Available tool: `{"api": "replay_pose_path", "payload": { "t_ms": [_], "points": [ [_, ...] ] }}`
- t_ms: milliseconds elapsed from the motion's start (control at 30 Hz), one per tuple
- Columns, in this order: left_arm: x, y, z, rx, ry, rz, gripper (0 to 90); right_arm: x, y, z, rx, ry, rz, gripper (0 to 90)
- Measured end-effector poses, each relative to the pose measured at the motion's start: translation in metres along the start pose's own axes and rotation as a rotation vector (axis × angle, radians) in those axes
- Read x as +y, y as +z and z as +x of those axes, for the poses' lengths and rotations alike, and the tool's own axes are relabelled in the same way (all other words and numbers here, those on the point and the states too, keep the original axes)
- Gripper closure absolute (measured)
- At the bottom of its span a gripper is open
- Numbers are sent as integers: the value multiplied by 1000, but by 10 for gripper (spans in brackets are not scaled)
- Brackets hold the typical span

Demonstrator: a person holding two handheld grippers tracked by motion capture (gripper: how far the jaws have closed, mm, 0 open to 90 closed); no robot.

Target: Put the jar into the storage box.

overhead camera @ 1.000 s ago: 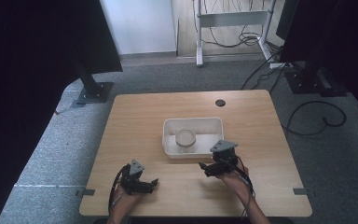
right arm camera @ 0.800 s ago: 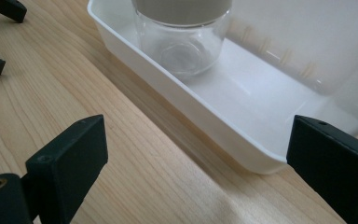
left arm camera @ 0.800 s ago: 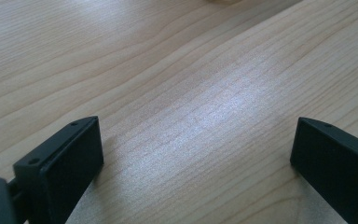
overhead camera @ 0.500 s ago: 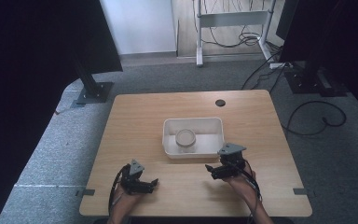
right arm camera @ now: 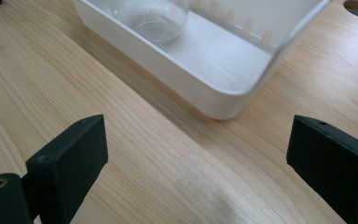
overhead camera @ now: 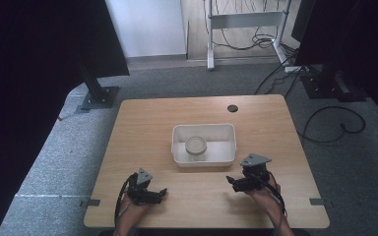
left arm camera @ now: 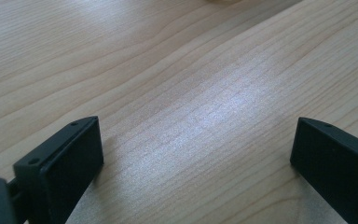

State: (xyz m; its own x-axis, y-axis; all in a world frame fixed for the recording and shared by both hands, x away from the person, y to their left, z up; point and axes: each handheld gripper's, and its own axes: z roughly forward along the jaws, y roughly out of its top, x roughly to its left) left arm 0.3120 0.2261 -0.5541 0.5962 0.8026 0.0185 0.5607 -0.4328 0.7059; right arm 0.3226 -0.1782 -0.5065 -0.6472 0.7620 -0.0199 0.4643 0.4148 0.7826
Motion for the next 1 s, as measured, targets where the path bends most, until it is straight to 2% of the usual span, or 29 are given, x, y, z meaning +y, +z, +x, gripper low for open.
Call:
{"api": "replay_pose_path", "payload": {
  "t_ms": [500,1000],
  "points": [
    [0,0,0,0,0,0,20,-20,-15,-11,-43,22,8,45],
    [0,0,0,0,0,0,20,-50,-22,-14,-70,83,23,43]
  ]
}}
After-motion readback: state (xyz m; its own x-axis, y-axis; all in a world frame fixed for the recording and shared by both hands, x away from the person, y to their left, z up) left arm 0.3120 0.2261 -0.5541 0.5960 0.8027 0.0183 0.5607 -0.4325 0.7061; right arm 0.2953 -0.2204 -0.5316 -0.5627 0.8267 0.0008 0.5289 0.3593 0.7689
